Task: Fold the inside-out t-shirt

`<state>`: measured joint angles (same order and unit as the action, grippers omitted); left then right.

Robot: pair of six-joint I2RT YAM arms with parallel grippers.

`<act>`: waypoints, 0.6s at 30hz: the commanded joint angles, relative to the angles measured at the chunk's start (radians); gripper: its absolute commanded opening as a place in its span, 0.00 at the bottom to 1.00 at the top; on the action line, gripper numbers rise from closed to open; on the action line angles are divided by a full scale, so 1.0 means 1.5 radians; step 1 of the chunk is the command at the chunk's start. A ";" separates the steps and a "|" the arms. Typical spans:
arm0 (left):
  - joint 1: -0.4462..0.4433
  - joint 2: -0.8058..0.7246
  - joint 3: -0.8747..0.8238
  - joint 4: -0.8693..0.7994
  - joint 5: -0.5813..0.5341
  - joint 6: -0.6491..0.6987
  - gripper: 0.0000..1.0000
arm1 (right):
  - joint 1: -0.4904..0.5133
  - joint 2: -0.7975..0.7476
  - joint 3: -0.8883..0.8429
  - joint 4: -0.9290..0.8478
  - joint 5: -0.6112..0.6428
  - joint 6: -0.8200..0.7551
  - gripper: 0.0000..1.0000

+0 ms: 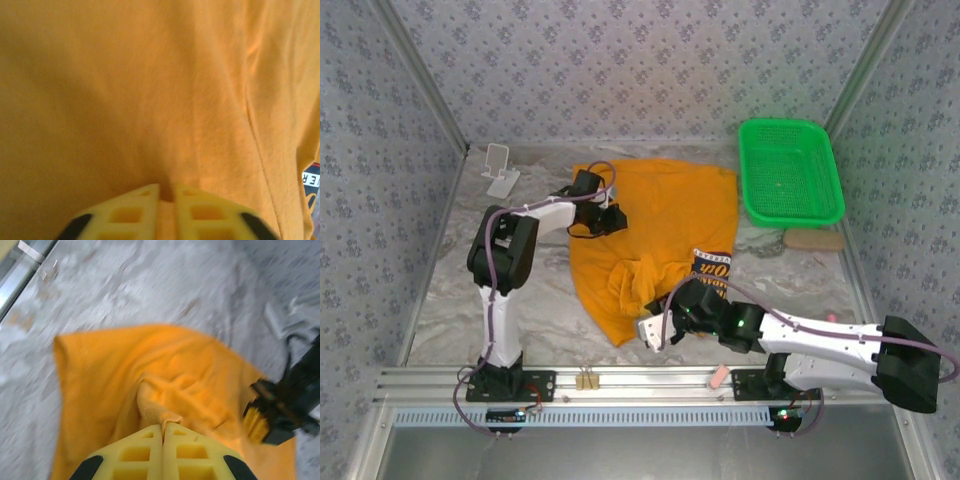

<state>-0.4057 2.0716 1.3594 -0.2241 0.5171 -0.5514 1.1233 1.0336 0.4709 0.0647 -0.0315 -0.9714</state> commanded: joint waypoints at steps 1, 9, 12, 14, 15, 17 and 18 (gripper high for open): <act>-0.007 -0.067 -0.033 -0.023 0.032 0.044 0.35 | -0.010 -0.041 -0.008 -0.034 0.011 0.029 0.03; -0.032 -0.297 -0.187 -0.159 -0.035 0.086 0.38 | 0.004 0.006 0.061 -0.246 -0.173 0.080 0.36; -0.059 -0.374 -0.252 -0.168 -0.024 0.078 0.41 | -0.018 0.012 0.073 -0.258 -0.185 0.086 0.38; -0.091 -0.396 -0.284 -0.157 -0.009 0.060 0.42 | -0.054 -0.003 0.073 -0.229 -0.210 0.099 0.38; -0.112 -0.397 -0.299 -0.140 -0.001 0.048 0.43 | -0.075 -0.016 0.068 -0.198 -0.233 0.118 0.38; -0.149 -0.387 -0.318 -0.096 0.011 0.019 0.43 | -0.121 -0.036 0.054 -0.118 -0.264 0.174 0.38; -0.169 -0.378 -0.321 -0.082 0.011 0.007 0.43 | -0.151 -0.037 0.048 -0.070 -0.274 0.220 0.39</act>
<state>-0.6083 1.4765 0.9077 -0.3897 0.5045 -0.4896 0.9615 1.0111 0.5438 -0.1898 -0.3473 -0.7876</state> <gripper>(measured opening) 0.424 0.387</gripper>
